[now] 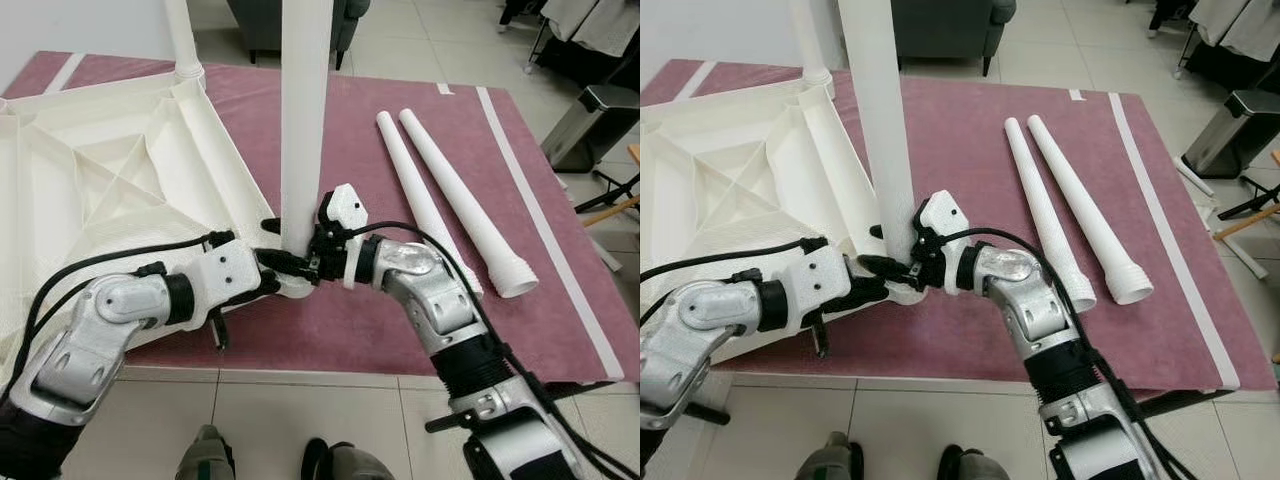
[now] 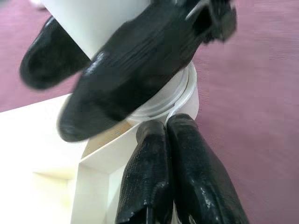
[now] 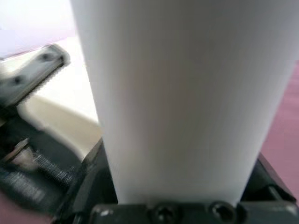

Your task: Building children table

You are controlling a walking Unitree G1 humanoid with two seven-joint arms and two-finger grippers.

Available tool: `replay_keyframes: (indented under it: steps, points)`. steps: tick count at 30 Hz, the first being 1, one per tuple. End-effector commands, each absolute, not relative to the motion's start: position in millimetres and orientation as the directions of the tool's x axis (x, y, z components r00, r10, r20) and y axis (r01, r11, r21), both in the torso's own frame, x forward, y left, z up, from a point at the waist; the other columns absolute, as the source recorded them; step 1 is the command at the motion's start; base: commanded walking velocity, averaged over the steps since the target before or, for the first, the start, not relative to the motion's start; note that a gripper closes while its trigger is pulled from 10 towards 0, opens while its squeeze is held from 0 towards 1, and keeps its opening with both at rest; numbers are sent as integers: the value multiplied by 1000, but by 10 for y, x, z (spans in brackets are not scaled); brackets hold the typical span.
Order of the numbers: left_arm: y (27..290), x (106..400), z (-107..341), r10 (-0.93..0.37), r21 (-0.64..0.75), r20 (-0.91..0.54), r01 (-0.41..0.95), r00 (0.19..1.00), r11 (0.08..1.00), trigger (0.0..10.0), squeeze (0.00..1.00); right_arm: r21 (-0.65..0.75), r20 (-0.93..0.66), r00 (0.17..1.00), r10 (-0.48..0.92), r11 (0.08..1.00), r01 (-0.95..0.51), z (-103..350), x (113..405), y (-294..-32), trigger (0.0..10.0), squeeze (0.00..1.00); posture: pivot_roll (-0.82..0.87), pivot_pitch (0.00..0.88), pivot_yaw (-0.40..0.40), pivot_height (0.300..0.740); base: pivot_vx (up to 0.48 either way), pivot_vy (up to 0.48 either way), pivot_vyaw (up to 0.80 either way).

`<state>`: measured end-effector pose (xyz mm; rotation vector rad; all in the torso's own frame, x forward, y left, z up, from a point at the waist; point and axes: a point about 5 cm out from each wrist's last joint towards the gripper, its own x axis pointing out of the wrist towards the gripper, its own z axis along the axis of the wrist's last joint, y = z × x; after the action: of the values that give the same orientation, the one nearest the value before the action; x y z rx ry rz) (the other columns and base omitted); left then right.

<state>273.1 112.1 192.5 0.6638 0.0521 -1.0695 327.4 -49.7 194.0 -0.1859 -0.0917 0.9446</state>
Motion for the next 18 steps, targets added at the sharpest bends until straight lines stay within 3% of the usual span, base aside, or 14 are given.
replay_keyframes:
  steps: [1,5,7,9,15,18]
  points:
    - [930,2789,2140,-818,553,-255,772,515,314,0,0,-209,-111,731,674,703,-680,1705,3347,-493,0,0,154,146,-28,740,0,0,0]
    - [889,2850,2169,-809,562,-246,759,533,329,0,0,-217,-116,777,619,747,-628,1678,3366,-468,0,0,154,146,-28,740,0,0,0]
    - [787,2988,2253,-793,573,-217,732,570,369,0,0,-176,-120,876,467,858,-482,1620,3414,-432,0,0,148,144,-22,740,0,0,0]
    - [744,3042,2266,-785,573,-212,725,582,383,0,0,-144,-133,908,397,899,-414,1578,3423,-418,0,0,147,143,-20,740,0,0,0]
    - [664,3225,2195,-723,574,-222,688,654,445,0,0,-78,-163,959,233,966,-248,1476,3394,-317,0,0,143,146,-14,740,0,0,0]
    - [656,3228,2183,-722,571,-223,688,655,448,0,0,-63,-158,960,232,968,-245,1477,3390,-289,0,0,143,146,-14,740,0,0,0]
